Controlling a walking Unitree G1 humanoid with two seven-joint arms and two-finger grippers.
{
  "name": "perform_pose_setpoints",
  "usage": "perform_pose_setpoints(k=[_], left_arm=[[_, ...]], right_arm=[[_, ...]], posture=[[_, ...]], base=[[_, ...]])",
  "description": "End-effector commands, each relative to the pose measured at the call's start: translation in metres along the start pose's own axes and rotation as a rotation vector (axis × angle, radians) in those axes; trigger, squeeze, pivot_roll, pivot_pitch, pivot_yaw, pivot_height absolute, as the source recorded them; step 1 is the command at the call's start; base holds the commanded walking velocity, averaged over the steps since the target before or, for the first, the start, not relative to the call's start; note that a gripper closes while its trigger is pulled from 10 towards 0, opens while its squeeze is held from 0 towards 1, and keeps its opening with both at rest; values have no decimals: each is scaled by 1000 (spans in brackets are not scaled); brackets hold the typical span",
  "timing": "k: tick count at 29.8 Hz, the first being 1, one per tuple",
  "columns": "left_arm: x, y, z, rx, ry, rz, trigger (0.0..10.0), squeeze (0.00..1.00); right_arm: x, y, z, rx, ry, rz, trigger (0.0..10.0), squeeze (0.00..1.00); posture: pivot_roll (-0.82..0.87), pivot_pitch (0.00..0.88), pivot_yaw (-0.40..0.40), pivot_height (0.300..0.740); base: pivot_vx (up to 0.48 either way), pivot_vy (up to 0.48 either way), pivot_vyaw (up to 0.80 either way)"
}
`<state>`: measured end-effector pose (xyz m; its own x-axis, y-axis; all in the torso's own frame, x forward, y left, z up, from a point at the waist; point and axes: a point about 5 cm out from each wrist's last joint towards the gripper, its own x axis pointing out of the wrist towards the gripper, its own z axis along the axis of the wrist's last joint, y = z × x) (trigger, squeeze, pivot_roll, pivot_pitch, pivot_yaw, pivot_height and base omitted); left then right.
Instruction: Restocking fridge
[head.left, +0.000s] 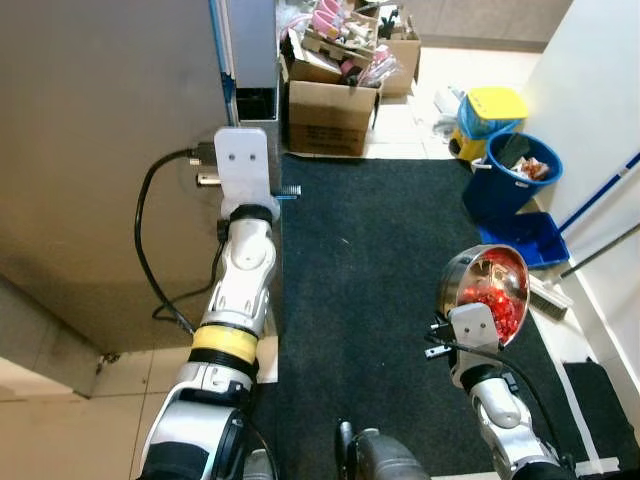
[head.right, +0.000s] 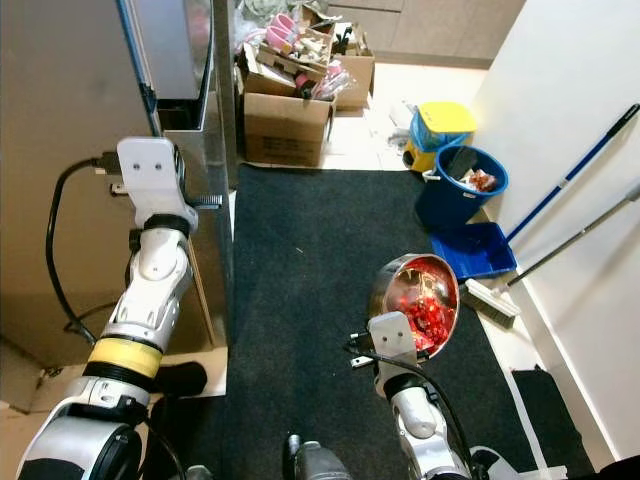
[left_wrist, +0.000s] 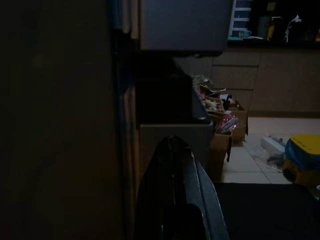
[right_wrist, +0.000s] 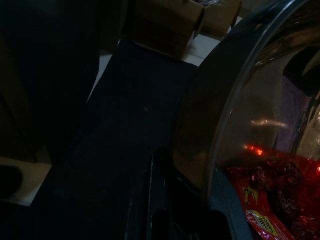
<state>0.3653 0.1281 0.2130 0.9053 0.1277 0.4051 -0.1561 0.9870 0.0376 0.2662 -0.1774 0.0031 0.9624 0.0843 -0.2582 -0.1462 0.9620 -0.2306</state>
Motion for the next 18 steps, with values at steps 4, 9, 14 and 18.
perform_pose_setpoints(k=[4, 9, 14, 18], left_arm=[[6, 2, -1, 12, 10, 26, 10000, 0], [20, 11, 4, 29, -2, 69, 10000, 0], [26, 19, 7, 43, -13, 93, 10000, 0], [29, 23, 9, 49, -20, 102, 10000, 0]], right_arm=[[-4, -4, -5, -2, 15, -21, 10000, 0], [-4, -3, -6, 1, 18, -25, 10000, 0], [-3, -2, -5, 3, 18, -25, 10000, 0], [-3, -2, -6, 4, 20, -24, 10000, 0]], posture=[[-107, 114, -76, 740], [-110, 100, -63, 740], [-106, 99, -61, 740], [-102, 102, -60, 740]], base=[[0, 0, 0], [0, 0, 0], [0, 0, 0], [0, 0, 0]])
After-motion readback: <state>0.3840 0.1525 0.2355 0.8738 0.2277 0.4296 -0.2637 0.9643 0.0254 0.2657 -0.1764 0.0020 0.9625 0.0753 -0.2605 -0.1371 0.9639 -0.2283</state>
